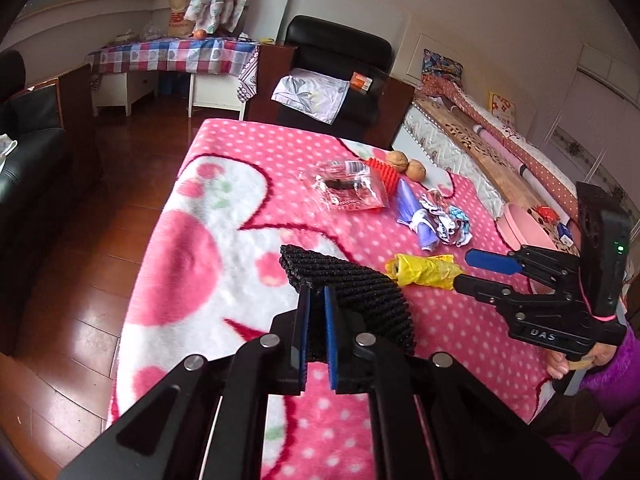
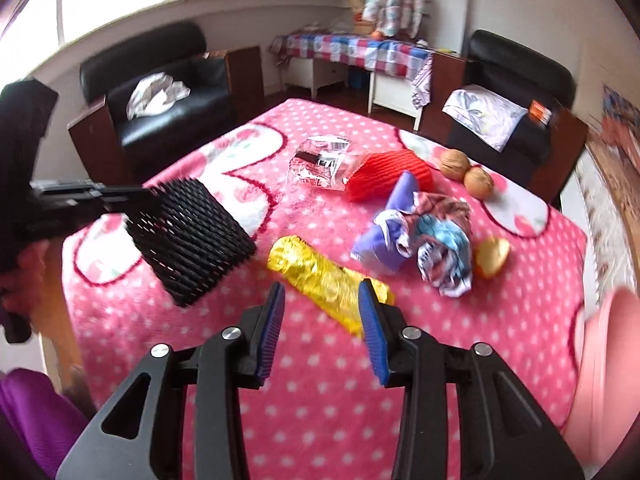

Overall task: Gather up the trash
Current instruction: 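Grasp the black mesh pad with the left tool while the right tool grasps the yellow foil wrapper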

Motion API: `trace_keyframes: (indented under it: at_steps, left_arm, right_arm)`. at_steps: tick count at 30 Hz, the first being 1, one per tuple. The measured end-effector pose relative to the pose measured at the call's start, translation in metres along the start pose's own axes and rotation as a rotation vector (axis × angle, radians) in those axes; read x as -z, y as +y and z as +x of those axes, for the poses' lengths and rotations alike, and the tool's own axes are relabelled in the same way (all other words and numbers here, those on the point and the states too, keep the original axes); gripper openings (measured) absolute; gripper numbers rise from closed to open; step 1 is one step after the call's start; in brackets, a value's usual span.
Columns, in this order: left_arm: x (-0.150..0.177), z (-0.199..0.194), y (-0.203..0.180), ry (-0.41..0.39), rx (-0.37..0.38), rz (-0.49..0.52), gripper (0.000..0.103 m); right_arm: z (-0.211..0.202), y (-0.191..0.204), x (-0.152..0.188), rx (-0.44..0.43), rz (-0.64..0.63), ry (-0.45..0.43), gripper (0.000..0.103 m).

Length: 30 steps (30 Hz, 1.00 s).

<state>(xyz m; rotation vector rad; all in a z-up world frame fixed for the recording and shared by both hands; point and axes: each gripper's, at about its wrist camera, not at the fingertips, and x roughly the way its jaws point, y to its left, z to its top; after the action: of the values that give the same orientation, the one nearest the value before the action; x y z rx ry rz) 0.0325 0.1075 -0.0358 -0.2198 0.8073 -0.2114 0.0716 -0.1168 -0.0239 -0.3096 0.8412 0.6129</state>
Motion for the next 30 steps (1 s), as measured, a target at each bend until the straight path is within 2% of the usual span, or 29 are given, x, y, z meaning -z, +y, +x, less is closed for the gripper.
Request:
trace_keyframes:
  at_steps: [4,9,11,14,17,25,30]
  left_arm:
    - [-0.002,-0.001,0.009,-0.005,0.0,-0.027,0.006]
    - [-0.004,0.0,0.014,-0.002,0.006,-0.038,0.006]
    - [-0.005,0.001,0.014,-0.003,0.01,-0.037,0.006]
    - [-0.007,0.002,0.011,-0.009,0.021,-0.03,0.006]
    - [-0.01,0.001,0.006,-0.017,0.029,-0.023,0.006]
    - [-0.018,-0.004,-0.016,-0.039,0.056,0.011,0.006]
    - [-0.028,-0.007,-0.037,-0.053,0.074,0.055,0.006]
  right_arm:
    - [0.025,-0.002,-0.004,0.014,-0.02,0.062,0.042]
    - [0.032,-0.008,-0.002,0.013,-0.007,0.066,0.041]
    - [0.031,-0.008,0.0,0.007,0.001,0.067,0.024]
    - [0.023,-0.012,0.004,-0.017,0.042,0.059,0.014]
    - [0.013,-0.015,0.009,-0.041,0.082,0.039,0.009]
    - [-0.024,-0.026,0.027,-0.115,0.22,-0.035,0.007]
    - [-0.052,-0.039,0.037,-0.103,0.291,-0.101,0.007]
